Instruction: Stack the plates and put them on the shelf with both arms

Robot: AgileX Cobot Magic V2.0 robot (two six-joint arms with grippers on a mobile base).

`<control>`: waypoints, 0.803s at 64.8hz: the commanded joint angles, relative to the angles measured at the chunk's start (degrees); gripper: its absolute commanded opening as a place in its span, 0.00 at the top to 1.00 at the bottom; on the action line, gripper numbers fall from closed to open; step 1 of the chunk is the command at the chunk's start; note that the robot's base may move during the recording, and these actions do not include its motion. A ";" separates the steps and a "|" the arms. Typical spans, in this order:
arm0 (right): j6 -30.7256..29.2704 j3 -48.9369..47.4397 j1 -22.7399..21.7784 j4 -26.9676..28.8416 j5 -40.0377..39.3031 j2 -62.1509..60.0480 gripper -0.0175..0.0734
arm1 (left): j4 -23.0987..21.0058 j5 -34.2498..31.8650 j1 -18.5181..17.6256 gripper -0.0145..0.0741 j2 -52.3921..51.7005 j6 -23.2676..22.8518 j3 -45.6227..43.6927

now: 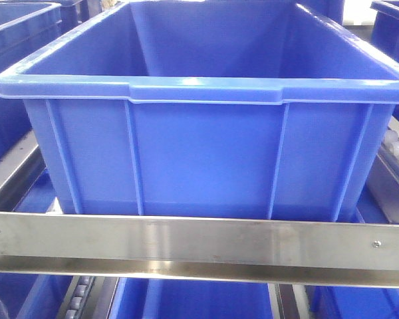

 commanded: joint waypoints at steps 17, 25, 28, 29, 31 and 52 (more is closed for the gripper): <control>-0.32 0.15 -0.32 0.52 -4.54 -1.12 0.75 | -0.12 -4.85 -0.01 0.74 0.39 -0.21 -1.80; 0.76 0.14 -0.20 -2.04 -3.87 -1.12 0.75 | -0.12 -4.85 -0.01 0.74 0.39 -0.21 -1.80; 3.55 0.14 -0.20 -4.86 -3.87 -1.12 0.75 | -0.12 -4.92 -0.01 0.74 0.39 -0.21 -1.80; 5.41 0.14 -0.20 -6.48 -4.03 -1.12 0.75 | -0.12 -4.92 -0.01 0.74 0.39 -0.21 -1.80; 8.86 0.14 -0.20 -9.17 -4.14 -1.12 0.75 | -0.12 -4.92 -0.01 0.74 0.39 -0.21 -1.80; 16.67 0.14 -0.20 -15.50 -4.32 -1.12 0.75 | -0.12 -4.92 -0.01 0.74 0.39 -0.21 -1.80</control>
